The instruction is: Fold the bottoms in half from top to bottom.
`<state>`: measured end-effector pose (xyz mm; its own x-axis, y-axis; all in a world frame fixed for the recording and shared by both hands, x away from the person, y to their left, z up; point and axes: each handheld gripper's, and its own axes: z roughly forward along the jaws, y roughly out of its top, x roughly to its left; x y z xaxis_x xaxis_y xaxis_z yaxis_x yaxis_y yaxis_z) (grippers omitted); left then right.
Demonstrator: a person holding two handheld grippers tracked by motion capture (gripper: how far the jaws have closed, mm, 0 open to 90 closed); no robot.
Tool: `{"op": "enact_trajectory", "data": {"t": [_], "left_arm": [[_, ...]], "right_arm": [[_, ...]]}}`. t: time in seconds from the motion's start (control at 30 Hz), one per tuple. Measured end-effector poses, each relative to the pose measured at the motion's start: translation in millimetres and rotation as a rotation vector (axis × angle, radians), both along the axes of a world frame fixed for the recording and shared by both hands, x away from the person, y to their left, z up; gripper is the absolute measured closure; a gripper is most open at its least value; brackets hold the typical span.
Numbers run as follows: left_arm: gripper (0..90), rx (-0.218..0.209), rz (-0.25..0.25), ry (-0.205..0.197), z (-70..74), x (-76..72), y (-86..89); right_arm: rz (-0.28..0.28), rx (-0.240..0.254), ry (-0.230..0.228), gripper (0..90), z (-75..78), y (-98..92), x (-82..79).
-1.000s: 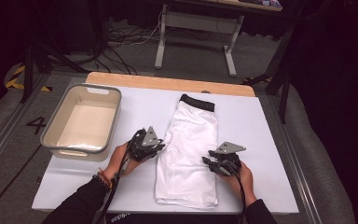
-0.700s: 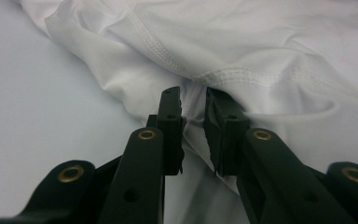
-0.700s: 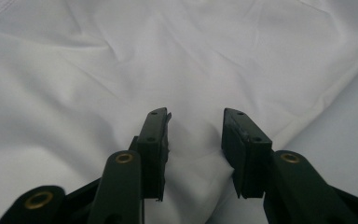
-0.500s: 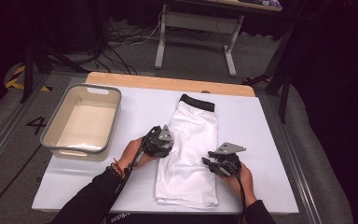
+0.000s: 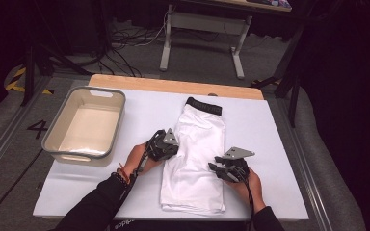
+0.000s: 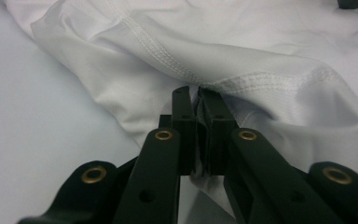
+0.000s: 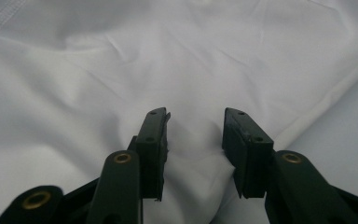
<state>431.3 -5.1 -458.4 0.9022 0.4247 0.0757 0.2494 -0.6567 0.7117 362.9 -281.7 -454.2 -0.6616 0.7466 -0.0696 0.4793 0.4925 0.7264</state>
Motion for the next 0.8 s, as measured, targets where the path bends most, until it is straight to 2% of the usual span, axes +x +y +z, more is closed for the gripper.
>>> {"op": "enact_trajectory", "data": {"t": [0.17,0.2,0.23,0.4,0.43,0.47,0.57,0.63,0.7,0.8], "left_arm": [[88.2,0.014,0.022,-0.038,1.2,-2.6,-0.8],[88.2,0.005,0.027,-0.044,2.6,-2.7,0.9],[88.2,-0.027,0.036,-0.051,7.0,-3.3,5.9],[87.9,-0.089,0.063,-0.068,19.2,-8.2,19.2],[87.7,-0.089,0.063,-0.068,19.2,-8.2,19.2],[88.3,-0.081,0.095,-0.097,23.4,-11.9,23.6],[88.4,-0.089,0.118,-0.091,26.6,-12.2,31.3],[88.4,-0.081,0.132,-0.087,26.3,-13.0,35.9],[88.6,-0.046,0.129,-0.098,25.0,-15.7,40.0],[88.7,-0.041,0.154,-0.106,26.2,-17.9,44.0]], "right_arm": [[0.001,0.002,0.001,60.5,-0.1,-0.3,0.1],[0.002,0.004,0.003,60.5,0.0,-0.6,0.3],[0.002,0.004,0.003,60.5,-0.1,-0.6,0.4],[0.002,0.005,0.003,60.6,-0.1,-0.7,0.4],[0.002,0.005,0.003,60.6,-0.1,-0.7,0.4],[0.002,0.004,0.003,60.7,-0.1,-0.6,0.3],[0.003,0.004,0.002,60.7,-0.2,-0.7,0.3],[0.003,0.004,0.002,60.7,-0.2,-0.6,0.2],[0.003,0.004,0.002,60.8,-0.2,-0.6,0.2],[0.003,0.005,0.002,60.9,-0.2,-0.7,0.2]]}}
